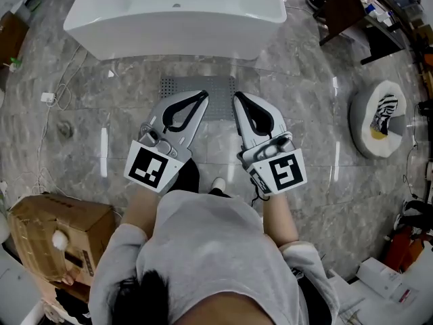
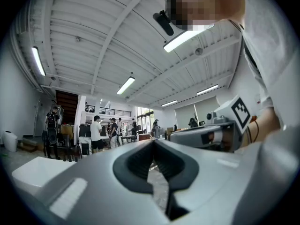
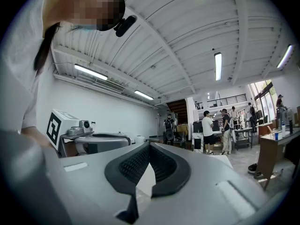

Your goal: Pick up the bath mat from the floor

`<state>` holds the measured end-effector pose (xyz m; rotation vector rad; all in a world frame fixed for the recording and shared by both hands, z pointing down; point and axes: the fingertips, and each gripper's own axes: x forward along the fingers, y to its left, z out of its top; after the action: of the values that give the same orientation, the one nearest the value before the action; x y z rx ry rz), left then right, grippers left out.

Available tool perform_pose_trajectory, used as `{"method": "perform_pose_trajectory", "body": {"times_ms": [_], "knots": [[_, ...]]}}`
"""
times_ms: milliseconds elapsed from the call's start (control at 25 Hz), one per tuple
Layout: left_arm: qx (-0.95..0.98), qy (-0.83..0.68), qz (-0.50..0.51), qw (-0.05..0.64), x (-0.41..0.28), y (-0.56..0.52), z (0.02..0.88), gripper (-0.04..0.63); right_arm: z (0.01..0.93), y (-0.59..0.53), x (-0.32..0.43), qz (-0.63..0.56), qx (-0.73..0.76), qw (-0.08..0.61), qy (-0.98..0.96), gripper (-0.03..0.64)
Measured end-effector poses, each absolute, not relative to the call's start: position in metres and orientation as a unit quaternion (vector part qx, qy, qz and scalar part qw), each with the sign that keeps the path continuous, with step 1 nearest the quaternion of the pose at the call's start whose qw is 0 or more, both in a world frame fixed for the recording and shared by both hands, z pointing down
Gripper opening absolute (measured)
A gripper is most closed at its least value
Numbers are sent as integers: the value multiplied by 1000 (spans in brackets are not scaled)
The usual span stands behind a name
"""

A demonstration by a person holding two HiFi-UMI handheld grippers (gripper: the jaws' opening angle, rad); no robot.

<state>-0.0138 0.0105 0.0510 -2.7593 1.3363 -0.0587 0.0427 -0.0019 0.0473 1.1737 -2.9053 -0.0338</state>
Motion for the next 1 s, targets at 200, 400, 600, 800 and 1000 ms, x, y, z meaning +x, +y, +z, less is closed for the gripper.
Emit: {"method": "perform_pose_trajectory", "body": {"times_ms": [200, 400, 600, 800, 1000], "knots": [[-904, 425, -23, 37, -34, -25, 54, 0, 51, -36, 24, -5, 387, 3, -922, 2], [-910, 413, -26, 34, -53, -53, 59, 0, 55, -62, 6, 0, 401, 2, -916, 2], [-915, 400, -29, 32, -68, -72, 64, 2, 58, -81, -7, 3, 414, 4, -910, 2], [-920, 390, -25, 29, -78, -85, 68, 1, 62, -93, -17, 4, 425, 6, -905, 2], [-922, 386, -27, 24, -84, -93, 73, 0, 67, -99, -26, 5, 427, 13, -904, 2]]}}
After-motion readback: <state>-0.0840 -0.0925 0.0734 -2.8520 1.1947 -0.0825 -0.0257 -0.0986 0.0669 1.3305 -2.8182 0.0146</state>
